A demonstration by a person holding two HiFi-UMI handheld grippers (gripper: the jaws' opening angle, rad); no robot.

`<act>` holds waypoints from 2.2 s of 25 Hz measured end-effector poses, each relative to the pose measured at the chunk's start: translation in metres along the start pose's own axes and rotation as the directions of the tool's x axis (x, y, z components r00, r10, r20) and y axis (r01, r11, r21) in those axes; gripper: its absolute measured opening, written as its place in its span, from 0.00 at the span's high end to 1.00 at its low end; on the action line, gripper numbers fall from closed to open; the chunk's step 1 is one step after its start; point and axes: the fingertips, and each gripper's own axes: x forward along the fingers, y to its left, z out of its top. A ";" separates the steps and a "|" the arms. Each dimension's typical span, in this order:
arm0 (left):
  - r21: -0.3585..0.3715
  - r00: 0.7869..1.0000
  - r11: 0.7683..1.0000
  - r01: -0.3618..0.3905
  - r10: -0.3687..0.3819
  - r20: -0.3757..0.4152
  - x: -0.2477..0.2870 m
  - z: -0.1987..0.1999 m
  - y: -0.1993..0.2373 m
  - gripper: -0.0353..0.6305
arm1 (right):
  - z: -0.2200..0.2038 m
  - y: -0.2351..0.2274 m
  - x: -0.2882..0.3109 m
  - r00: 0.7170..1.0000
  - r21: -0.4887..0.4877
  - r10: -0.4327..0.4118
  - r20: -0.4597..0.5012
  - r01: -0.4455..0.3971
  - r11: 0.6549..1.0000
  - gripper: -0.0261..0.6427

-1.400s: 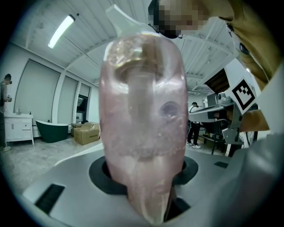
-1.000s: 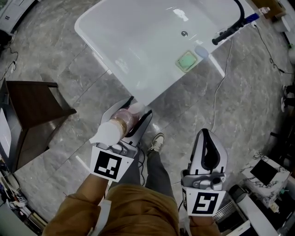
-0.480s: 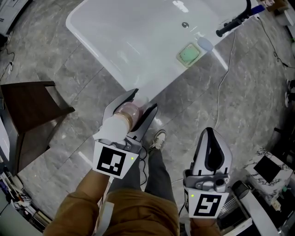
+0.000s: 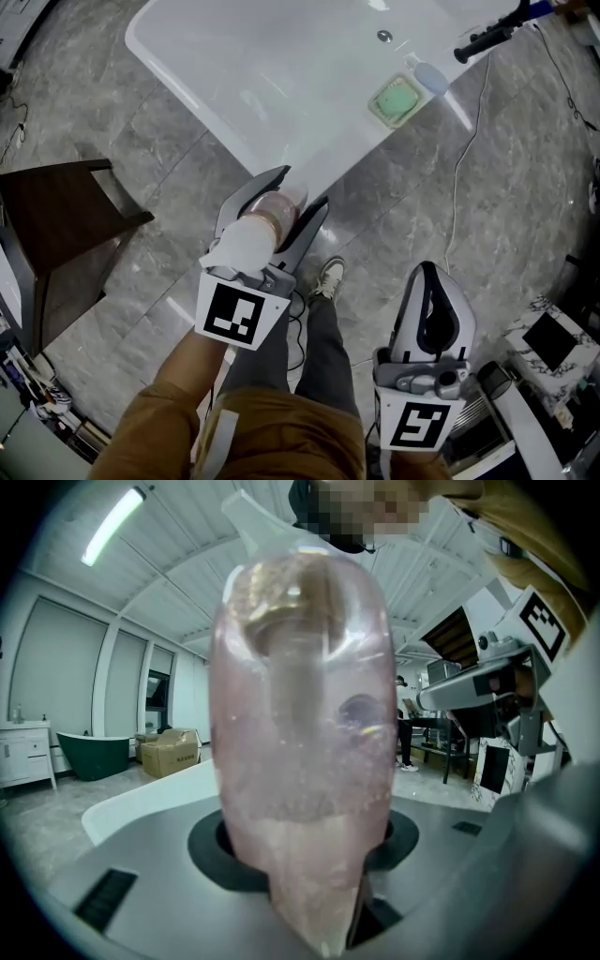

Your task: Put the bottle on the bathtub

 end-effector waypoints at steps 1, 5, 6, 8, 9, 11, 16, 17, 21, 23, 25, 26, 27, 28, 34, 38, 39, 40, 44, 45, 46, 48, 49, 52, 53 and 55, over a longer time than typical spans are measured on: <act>0.002 1.000 1.000 0.002 -0.002 -0.004 0.002 -0.004 0.000 0.63 | -0.002 0.000 0.002 1.000 -0.002 -0.001 -0.002 0.001 1.000 0.96; -0.004 1.000 1.000 0.010 -0.011 -0.012 0.011 -0.017 0.001 0.63 | -0.009 -0.002 0.007 1.000 -0.007 -0.003 -0.013 0.003 1.000 0.96; -0.006 1.000 1.000 0.012 -0.012 -0.013 0.014 -0.020 0.001 0.63 | -0.010 -0.003 0.009 1.000 -0.007 -0.005 -0.015 0.005 1.000 0.96; -0.006 1.000 1.000 0.017 -0.017 -0.011 0.021 -0.024 0.002 0.63 | -0.012 -0.006 0.012 1.000 -0.007 -0.010 -0.016 0.010 1.000 0.96; -0.004 1.000 1.000 0.020 -0.020 -0.009 0.025 -0.025 0.002 0.63 | -0.013 -0.007 0.013 1.000 -0.007 -0.012 -0.017 0.012 1.000 0.96; 0.000 1.000 1.000 0.025 -0.025 -0.009 0.032 -0.030 0.004 0.63 | -0.015 -0.008 0.016 1.000 -0.009 -0.014 -0.019 0.014 1.000 0.96; -0.007 0.999 0.999 0.034 -0.034 -0.026 0.049 -0.047 0.005 0.63 | -0.021 -0.012 0.024 0.999 -0.014 -0.018 -0.033 0.017 1.000 0.96; -0.010 0.999 0.999 0.037 -0.037 -0.030 0.053 -0.050 0.005 0.63 | -0.023 -0.014 0.025 0.999 -0.014 -0.021 -0.035 0.021 1.000 0.96; -0.013 0.998 0.999 0.047 -0.048 -0.038 0.066 -0.064 0.004 0.63 | -0.032 -0.018 0.032 0.998 -0.010 -0.031 -0.047 0.031 0.999 0.96; -0.012 0.998 0.999 0.049 -0.049 -0.039 0.071 -0.070 0.005 0.63 | -0.036 -0.020 0.035 0.998 -0.009 -0.035 -0.054 0.035 0.999 0.96; -0.012 0.998 0.999 0.049 -0.050 -0.045 0.076 -0.076 0.006 0.63 | -0.038 -0.021 0.037 0.998 -0.008 -0.039 -0.056 0.039 0.999 0.96; -0.012 0.998 0.999 0.050 -0.050 -0.047 0.079 -0.079 0.006 0.63 | -0.039 -0.022 0.038 0.998 -0.007 -0.041 -0.057 0.041 0.999 0.96; -0.012 0.997 0.999 0.050 -0.051 -0.050 0.081 -0.081 0.006 0.63 | -0.040 -0.022 0.038 0.997 -0.006 -0.043 -0.057 0.043 0.999 0.96; -0.010 0.997 0.999 0.052 -0.052 -0.051 0.084 -0.084 0.006 0.63 | -0.041 -0.023 0.039 0.997 -0.006 -0.045 -0.059 0.044 0.999 0.96; -0.003 0.996 0.998 0.067 -0.067 -0.059 0.096 -0.093 0.004 0.63 | -0.048 -0.028 0.042 0.996 -0.007 -0.057 -0.076 0.056 0.998 0.96; -0.011 0.996 0.997 0.071 -0.071 -0.057 0.102 -0.097 0.003 0.63 | -0.052 -0.030 0.046 0.995 -0.003 -0.061 -0.080 0.061 0.998 0.96; -0.009 0.996 0.997 0.073 -0.073 -0.055 0.104 -0.097 0.003 0.63 | -0.053 -0.030 0.047 0.995 -0.002 -0.062 -0.081 0.062 0.998 0.96; -0.006 0.996 0.997 0.075 -0.075 -0.054 0.106 -0.098 0.003 0.63 | -0.053 -0.031 0.048 0.995 -0.002 -0.064 -0.082 0.064 0.998 0.96; 0.002 0.995 0.997 0.082 -0.081 -0.055 0.111 -0.101 0.003 0.63 | -0.057 -0.033 0.049 0.993 -0.002 -0.070 -0.093 0.070 0.998 0.96; 0.005 0.995 0.996 0.084 -0.084 -0.055 0.112 -0.102 0.002 0.63 | -0.059 -0.034 0.050 0.993 -0.003 -0.072 -0.095 0.072 0.997 0.96; 0.008 0.995 0.996 0.086 -0.085 -0.053 0.113 -0.102 0.001 0.63 | -0.060 -0.035 0.050 0.992 -0.003 -0.075 -0.097 0.075 0.997 0.96; 0.014 0.995 0.996 0.089 -0.088 -0.051 0.116 -0.102 0.000 0.63 | -0.061 -0.037 0.051 0.992 -0.003 -0.079 -0.099 0.079 0.997 0.96; 0.018 0.995 0.996 0.090 -0.089 -0.049 0.117 -0.102 0.000 0.63 | -0.062 -0.038 0.051 0.992 -0.003 -0.081 -0.101 0.081 0.997 0.96; 0.028 0.995 0.996 0.088 -0.087 -0.048 0.119 -0.103 -0.001 0.63 | -0.065 -0.039 0.052 0.991 -0.001 -0.081 -0.103 0.081 0.997 0.96; 0.032 0.995 0.996 0.086 -0.085 -0.047 0.119 -0.103 -0.002 0.63 | -0.065 -0.039 0.053 0.991 -0.001 -0.081 -0.103 0.081 0.997 0.96; 0.045 0.996 0.996 0.083 -0.081 -0.042 0.119 -0.103 -0.004 0.63 | -0.064 -0.040 0.053 0.991 0.000 -0.083 -0.103 0.083 0.997 0.96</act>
